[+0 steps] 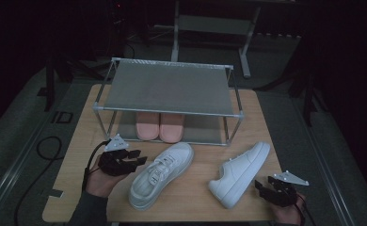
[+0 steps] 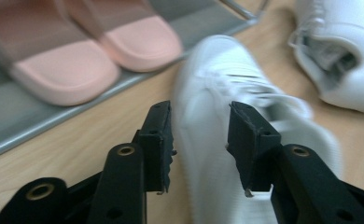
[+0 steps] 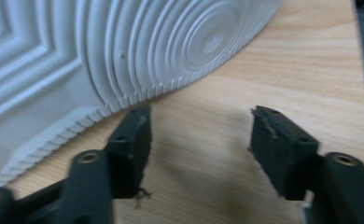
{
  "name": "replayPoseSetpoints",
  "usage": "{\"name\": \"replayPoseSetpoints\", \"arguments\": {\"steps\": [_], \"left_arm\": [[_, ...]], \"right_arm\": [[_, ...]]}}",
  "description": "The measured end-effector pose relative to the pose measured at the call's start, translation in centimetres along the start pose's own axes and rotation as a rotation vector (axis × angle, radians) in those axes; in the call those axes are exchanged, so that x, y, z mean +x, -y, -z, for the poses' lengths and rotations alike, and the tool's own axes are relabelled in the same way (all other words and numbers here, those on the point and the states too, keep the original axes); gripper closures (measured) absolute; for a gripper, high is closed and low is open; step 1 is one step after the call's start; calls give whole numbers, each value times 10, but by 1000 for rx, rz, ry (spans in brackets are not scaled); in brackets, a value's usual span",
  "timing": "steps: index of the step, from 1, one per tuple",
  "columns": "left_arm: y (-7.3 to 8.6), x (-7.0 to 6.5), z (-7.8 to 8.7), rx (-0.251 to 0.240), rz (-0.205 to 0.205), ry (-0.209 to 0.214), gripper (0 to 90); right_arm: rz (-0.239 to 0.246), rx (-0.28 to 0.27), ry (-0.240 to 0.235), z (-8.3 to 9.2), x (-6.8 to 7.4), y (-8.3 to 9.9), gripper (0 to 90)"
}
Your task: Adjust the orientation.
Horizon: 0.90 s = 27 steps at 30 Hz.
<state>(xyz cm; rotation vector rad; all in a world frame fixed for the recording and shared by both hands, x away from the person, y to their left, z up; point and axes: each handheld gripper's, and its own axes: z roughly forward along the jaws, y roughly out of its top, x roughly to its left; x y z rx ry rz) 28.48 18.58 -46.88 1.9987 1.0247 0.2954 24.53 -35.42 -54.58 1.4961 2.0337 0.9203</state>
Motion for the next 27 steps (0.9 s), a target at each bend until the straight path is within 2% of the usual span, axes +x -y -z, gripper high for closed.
{"name": "replayPoseSetpoints", "arguments": {"steps": [7,10,13,21,27], "left_arm": [[15,29,-18,23,13,-89,713],[23,37,-26,37,21,-107,734],[27,41,-30,42,26,-107,741],[34,51,-43,59,50,-135,706],[38,51,-48,66,42,-138,679]], "right_arm": [[-11,-69,8,23,-1,-12,663],[1,-98,8,32,0,-18,778],[14,-122,5,40,2,-25,873],[67,-168,-3,54,13,-48,900],[109,-200,-25,52,27,-67,899]]}}
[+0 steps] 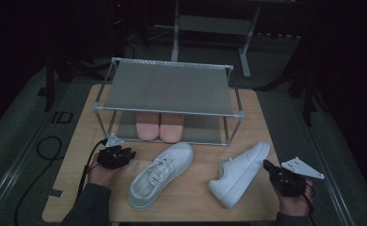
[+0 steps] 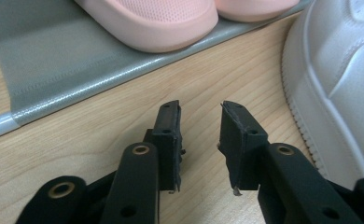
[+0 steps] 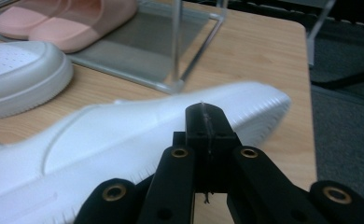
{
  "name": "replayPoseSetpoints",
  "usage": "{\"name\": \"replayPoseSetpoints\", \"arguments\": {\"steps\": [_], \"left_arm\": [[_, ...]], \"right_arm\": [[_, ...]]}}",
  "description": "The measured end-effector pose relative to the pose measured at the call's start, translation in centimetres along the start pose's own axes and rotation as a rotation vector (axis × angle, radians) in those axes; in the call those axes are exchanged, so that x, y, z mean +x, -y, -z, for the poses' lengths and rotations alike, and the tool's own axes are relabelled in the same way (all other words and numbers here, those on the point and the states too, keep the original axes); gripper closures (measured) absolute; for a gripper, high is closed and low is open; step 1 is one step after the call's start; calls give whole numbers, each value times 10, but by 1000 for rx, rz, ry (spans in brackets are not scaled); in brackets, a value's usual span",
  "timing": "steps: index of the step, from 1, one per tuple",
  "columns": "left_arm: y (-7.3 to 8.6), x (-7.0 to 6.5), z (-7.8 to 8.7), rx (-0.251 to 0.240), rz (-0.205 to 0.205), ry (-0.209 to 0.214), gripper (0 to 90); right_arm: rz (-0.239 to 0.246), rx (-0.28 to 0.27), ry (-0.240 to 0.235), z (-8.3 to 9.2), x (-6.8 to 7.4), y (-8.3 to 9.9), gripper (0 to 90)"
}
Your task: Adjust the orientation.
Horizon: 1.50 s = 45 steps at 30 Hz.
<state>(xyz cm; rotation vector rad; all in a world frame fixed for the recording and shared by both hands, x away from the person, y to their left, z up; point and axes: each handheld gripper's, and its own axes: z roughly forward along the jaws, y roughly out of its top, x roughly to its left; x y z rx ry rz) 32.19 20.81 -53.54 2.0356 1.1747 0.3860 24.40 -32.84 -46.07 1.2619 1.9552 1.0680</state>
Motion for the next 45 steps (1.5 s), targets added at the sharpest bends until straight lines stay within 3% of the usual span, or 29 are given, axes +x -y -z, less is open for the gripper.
{"name": "replayPoseSetpoints", "arguments": {"steps": [7,12,14,21,26,34,40,45], "left_arm": [[2,-4,-5,10,-6,16,659],[3,-5,-7,26,-8,18,652],[3,-6,-8,30,-10,23,649],[3,-7,-10,40,-10,33,640],[3,-8,-11,49,-13,37,638],[3,-9,-13,59,-13,42,635],[3,-9,-13,62,-17,45,631],[3,-9,-14,73,-18,47,630]], "right_arm": [[19,30,-18,-18,6,-5,899],[1,27,-30,-20,4,-2,900],[8,26,-19,-18,4,0,900],[-58,8,-4,3,-8,18,900],[-79,15,-2,13,-16,29,900],[-95,0,-11,16,-21,37,900],[-65,19,-2,16,-20,34,900],[-89,32,0,19,-24,39,900]]}}
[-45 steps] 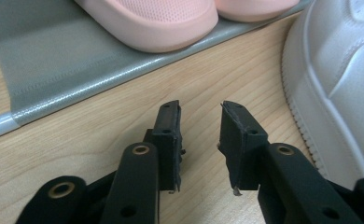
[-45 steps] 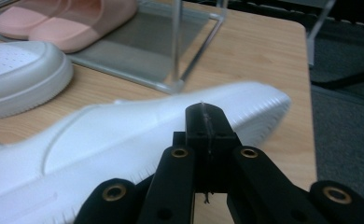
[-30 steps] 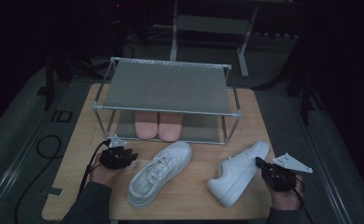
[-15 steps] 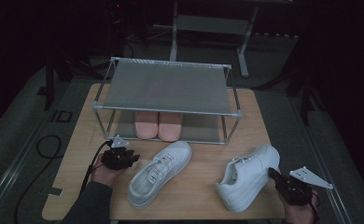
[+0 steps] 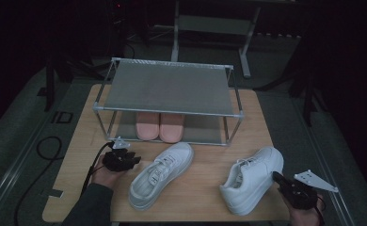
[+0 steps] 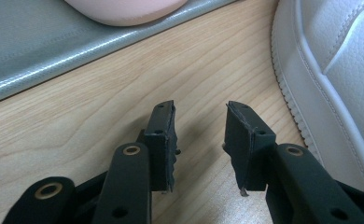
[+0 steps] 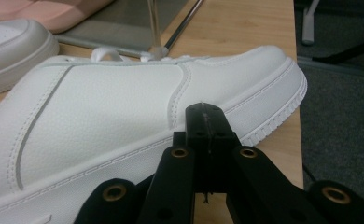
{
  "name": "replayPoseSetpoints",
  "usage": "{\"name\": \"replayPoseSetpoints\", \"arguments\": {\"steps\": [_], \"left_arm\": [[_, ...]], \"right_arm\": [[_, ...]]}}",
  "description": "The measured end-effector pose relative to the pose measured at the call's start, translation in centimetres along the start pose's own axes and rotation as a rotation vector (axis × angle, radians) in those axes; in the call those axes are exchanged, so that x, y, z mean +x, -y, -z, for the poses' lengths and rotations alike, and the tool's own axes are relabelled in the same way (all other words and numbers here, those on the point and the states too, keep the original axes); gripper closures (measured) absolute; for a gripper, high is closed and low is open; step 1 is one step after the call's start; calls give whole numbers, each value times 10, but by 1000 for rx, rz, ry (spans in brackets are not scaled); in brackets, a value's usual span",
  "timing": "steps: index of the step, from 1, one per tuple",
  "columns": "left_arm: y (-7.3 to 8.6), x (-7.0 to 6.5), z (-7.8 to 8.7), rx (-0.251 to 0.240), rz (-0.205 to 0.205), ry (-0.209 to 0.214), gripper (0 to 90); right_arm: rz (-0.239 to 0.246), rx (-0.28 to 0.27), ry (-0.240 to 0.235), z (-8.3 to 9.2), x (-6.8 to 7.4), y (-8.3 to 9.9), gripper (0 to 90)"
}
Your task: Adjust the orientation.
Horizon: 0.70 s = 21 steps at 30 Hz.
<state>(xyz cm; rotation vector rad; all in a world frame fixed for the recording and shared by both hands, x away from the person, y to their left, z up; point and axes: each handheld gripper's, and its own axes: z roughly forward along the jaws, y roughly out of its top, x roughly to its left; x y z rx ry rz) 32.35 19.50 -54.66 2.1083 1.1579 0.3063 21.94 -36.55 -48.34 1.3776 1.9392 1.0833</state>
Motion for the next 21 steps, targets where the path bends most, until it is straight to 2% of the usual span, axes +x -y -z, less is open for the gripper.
{"name": "replayPoseSetpoints", "arguments": {"steps": [9,14,19,21], "left_arm": [[0,-1,-2,10,-1,1,624],[0,-1,-3,15,-2,4,624],[-1,-2,-4,20,-3,4,623],[-1,-2,-4,24,-7,5,622]], "right_arm": [[-2,4,-15,-2,-4,-2,900],[-18,16,32,-2,-12,-2,900],[-22,29,33,-3,-19,-4,900],[-29,50,75,-7,-26,-2,900]]}}
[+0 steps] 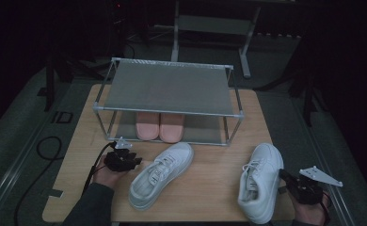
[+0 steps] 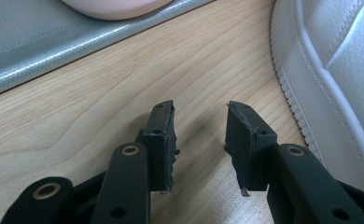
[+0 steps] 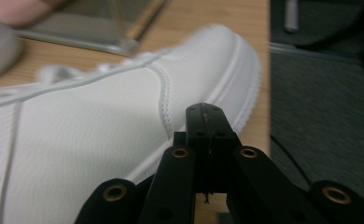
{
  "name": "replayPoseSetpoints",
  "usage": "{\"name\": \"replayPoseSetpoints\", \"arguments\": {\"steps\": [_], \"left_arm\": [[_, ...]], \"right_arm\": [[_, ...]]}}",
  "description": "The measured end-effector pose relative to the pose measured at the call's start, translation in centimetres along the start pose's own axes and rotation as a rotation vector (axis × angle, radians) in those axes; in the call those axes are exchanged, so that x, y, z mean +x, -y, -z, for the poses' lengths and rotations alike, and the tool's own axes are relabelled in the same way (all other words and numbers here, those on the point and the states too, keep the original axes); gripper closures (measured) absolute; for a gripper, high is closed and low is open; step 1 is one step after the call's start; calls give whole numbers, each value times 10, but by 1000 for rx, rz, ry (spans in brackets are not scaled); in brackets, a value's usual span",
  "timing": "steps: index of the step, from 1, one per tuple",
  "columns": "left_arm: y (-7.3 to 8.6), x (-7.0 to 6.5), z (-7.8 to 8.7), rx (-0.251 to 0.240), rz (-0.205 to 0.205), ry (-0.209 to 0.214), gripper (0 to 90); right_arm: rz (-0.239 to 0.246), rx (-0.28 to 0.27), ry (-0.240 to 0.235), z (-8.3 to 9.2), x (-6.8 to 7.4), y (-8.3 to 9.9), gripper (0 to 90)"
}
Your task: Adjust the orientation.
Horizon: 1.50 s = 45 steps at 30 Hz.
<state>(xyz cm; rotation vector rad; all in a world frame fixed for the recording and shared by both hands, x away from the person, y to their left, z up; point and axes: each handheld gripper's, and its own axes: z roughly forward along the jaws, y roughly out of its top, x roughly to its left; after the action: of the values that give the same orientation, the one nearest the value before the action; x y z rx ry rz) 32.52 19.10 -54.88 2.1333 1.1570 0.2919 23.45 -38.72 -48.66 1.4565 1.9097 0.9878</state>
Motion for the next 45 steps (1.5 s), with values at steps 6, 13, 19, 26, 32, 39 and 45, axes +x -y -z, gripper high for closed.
{"name": "replayPoseSetpoints", "arguments": {"steps": [6,13,19,26,32,39,45], "left_arm": [[0,1,-1,-1,4,3,621],[2,1,1,-2,6,1,620],[3,2,3,-3,11,0,620],[2,0,1,0,7,7,620],[2,-2,1,1,3,11,620],[2,-5,1,5,-11,30,629],[0,-10,4,-16,-19,85,678]], "right_arm": [[-26,71,25,-19,-10,12,900],[16,95,-51,-31,11,13,900],[-16,87,-80,-22,8,19,900],[80,109,-117,-14,17,20,900],[112,115,-208,-16,35,22,900],[176,121,-284,-27,64,15,900],[225,128,-350,-32,87,12,900]]}}
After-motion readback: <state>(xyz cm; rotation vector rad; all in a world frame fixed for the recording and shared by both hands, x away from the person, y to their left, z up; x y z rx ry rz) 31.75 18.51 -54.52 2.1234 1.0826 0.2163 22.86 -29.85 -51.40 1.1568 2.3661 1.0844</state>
